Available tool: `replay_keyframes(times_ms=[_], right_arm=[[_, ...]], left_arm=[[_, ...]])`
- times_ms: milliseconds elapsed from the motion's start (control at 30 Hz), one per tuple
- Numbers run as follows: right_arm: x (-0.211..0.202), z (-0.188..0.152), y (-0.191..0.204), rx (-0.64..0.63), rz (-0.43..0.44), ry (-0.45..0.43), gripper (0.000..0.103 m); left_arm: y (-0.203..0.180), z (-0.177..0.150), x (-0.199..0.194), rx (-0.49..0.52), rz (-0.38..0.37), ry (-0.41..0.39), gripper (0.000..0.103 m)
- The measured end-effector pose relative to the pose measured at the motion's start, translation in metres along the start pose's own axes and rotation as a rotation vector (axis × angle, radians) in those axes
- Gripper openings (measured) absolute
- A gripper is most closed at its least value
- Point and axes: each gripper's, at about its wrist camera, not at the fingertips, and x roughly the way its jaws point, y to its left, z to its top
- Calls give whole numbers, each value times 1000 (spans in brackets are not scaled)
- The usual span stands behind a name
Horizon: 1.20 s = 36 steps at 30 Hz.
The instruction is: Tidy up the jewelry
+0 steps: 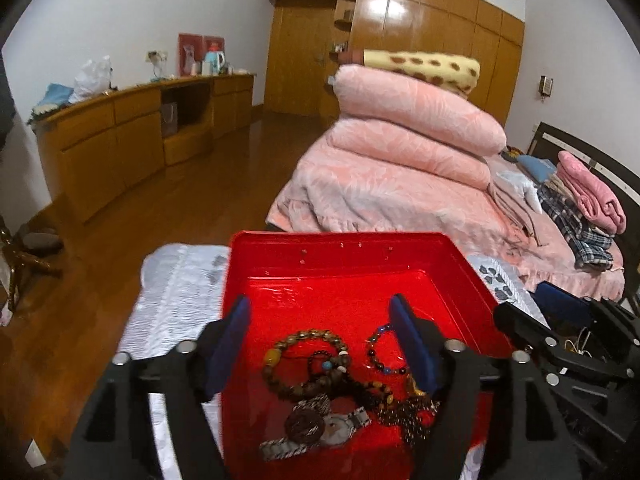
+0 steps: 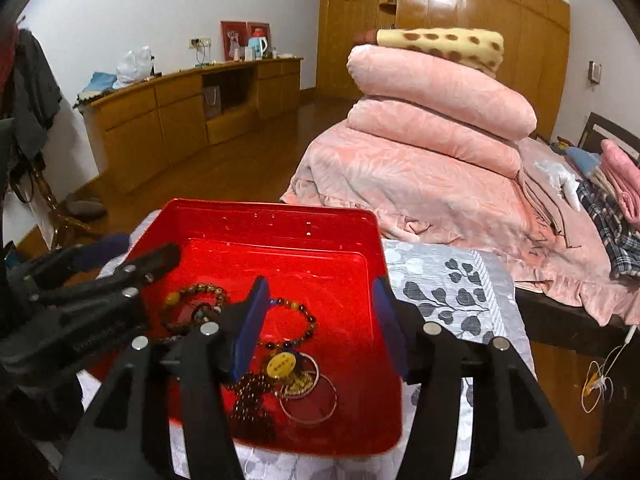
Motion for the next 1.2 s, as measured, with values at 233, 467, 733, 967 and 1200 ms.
replay_keyframes(times_ms=[233,467,733,967,1200], right_arm=[[-44,-20,-10,10,10,-63,75],[-87,-49,-10,31,35,-105,89],[-136,-76,-4,32,45,-161,96],[-171,-84,-1,17,46,-227,97],[-200,-85,2,5,54,-285,97]], left_arm=[[4,-18,-57,27,45,-72,90],[-8,-51,-105,101,108,-125,97],[-16,-71,-156,115,70,-197,97],[-18,-78,-191,108,65,-264,97],[-18,-80,-221,112,76,-322,97]])
